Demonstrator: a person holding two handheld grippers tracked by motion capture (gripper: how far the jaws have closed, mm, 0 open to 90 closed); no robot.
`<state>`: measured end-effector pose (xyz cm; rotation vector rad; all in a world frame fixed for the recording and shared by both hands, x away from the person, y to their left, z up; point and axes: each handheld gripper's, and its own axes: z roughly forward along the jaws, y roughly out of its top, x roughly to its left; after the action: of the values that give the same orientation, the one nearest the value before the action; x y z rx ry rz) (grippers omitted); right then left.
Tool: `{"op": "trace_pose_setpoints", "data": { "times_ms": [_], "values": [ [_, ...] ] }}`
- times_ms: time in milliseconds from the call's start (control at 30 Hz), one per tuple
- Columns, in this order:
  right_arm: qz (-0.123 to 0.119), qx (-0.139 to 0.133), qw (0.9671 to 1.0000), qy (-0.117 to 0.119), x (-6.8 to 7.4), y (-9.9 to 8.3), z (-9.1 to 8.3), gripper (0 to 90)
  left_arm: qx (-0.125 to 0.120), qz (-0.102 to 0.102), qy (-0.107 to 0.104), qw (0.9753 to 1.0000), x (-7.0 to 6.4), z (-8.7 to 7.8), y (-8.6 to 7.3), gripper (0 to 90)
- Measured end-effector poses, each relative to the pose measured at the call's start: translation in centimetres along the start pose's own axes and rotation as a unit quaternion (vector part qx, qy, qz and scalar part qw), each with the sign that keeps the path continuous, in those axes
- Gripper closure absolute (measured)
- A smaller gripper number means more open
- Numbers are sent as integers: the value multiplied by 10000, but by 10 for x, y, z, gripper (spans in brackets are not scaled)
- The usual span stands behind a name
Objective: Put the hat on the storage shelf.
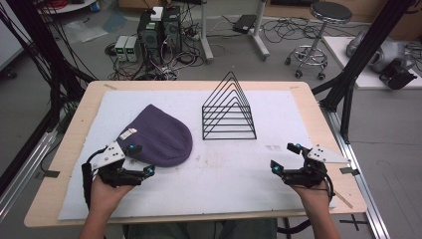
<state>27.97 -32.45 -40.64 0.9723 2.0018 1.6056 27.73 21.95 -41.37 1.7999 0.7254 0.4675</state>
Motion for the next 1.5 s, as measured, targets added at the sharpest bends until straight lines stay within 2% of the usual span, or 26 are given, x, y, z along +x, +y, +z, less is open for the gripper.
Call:
{"op": "trace_pose_setpoints", "data": {
  "times_ms": [233, 367, 400, 433, 467, 567, 700, 833, 1000, 1033, 1067, 1167, 1233, 1267, 1333, 1367, 1400, 1500],
  "values": [
    [1, 121, 9999, 6, -2, -3, 0, 36, 140, 173, -102, 9997, -11, 14, 9, 173],
    [37, 111, 9999, -29, -3, -3, -2, 36, 134, 162, -88, 9997, -11, 20, 13, 173],
    [41, 127, 9999, -20, -4, -3, -2, 36, 152, 186, -86, 9997, -11, 27, 15, 173],
    [62, 131, 9999, -22, -5, -3, -2, 36, 152, 186, -86, 9997, -11, 27, 15, 173],
    [61, 93, 9999, -14, -5, -3, -2, 36, 257, 248, -104, 9993, -12, 37, 17, 173],
    [67, 106, 9999, 7, -4, -3, -1, 36, 316, 356, -94, 9988, -14, 51, 23, 173],
    [46, 113, 9999, 12, -2, -3, 0, 36, 491, 388, -161, 9979, -14, 72, 30, 174],
    [34, 115, 9999, 32, -1, -2, 1, 36, 653, 477, -158, 9966, -13, 85, 33, 175],
    [64, 127, 9999, 14, -1, -2, 1, 36, 875, 459, -142, 9950, -13, 99, 33, 176],
    [51, 122, 9999, 11, -2, -2, 1, 36, 1091, 558, -6, 9925, -14, 106, 31, 180],
    [55, 116, 9999, 13, -2, -2, 1, 36, 1210, 604, 32, 9908, -14, 110, 29, 187],
    [56, 143, 9999, -9, -2, -3, 1, 36, 1447, 608, 88, 9876, -15, 120, 24, 219],
    [109, 156, 9998, -31, -3, -5, 1, 36, 1703, 662, 61, 9831, -17, 127, 20, 230],
    [115, 158, 9998, -25, -4, -5, 2, 36, 1824, 772, 108, 9801, -18, 131, 17, 235],
    [109, 175, 9998, -24, -3, -5, 2, 36, 1870, 1039, 233, 9766, -23, 133, 14, 258],
    [106, 175, 9998, -21, -3, -5, 1, 36, 1899, 1118, 224, 9752, -23, 132, 15, 286],
    [86, 174, 9998, -9, -3, -4, 1, 36, 1864, 1076, 219, 9763, -23, 132, 14, 315],
    [97, 145, 9998, -13, -3, -3, 0, 36, 1793, 1225, 189, 9760, -23, 130, 13, 450]
  ]
}}
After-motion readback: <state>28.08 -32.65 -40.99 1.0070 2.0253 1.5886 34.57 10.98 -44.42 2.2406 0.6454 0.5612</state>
